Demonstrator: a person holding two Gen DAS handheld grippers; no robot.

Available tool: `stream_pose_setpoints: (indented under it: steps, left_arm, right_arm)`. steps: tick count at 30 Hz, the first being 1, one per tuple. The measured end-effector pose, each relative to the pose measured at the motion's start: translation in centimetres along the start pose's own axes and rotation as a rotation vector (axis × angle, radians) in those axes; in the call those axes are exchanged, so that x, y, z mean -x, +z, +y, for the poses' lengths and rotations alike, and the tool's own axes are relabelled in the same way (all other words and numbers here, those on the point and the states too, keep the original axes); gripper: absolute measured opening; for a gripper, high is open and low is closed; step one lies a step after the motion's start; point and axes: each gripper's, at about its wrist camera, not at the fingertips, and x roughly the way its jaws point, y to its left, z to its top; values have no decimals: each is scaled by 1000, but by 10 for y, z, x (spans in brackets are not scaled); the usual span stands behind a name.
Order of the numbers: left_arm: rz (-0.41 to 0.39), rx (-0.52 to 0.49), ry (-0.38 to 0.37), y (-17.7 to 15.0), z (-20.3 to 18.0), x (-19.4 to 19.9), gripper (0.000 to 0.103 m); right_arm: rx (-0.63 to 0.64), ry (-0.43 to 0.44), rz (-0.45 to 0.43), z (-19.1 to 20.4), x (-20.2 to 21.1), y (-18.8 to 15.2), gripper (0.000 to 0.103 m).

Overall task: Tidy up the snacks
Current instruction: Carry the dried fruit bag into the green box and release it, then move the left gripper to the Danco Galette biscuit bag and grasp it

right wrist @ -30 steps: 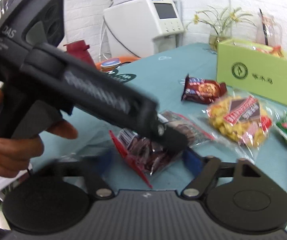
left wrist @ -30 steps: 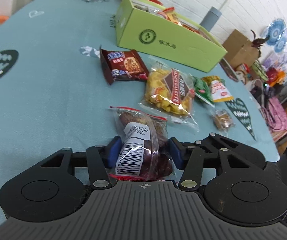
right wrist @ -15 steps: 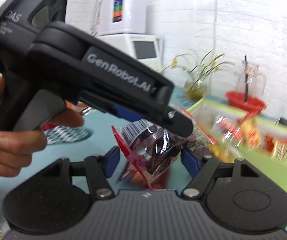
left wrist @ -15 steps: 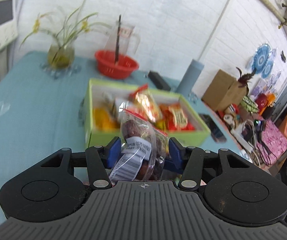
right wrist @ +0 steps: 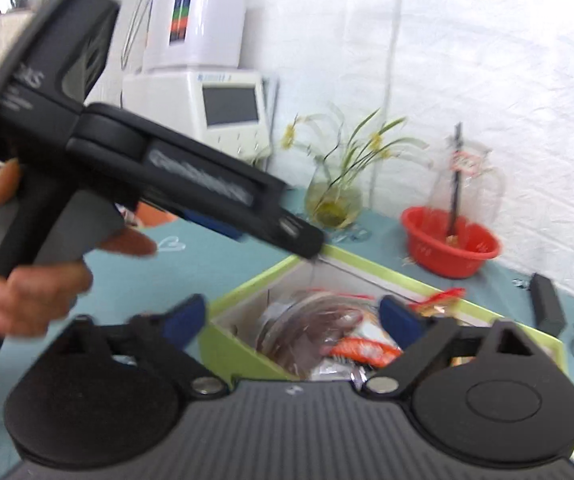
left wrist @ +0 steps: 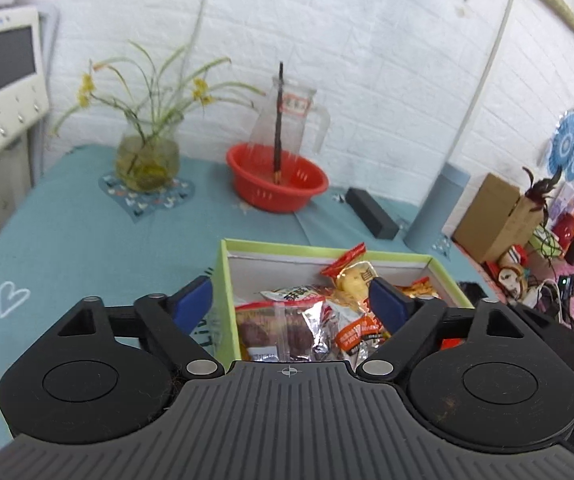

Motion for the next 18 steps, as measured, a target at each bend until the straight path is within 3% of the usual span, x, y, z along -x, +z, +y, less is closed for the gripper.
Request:
stream_pose_setpoints:
  steps: [4, 9, 13, 16, 18]
  left_arm:
    - [21, 1, -52, -27, -11, 29, 79]
    - [132, 10, -97, -81, -31, 39, 81]
    - [215, 32, -90, -107, -41, 41, 78]
    - [169, 77, -98, -109, -38, 65, 80]
    - [125, 86, -63, -106, -32, 84, 80]
  right_arm:
    - [-66, -11, -1, 9, 47, -34, 93]
    - [-176, 3, 67, 38, 78, -80, 93]
    - [-137, -10, 64, 43, 95, -83, 93]
    - [-93, -88, 45, 21, 82, -75, 93]
    - [-108, -108, 58, 2, 66, -67, 93]
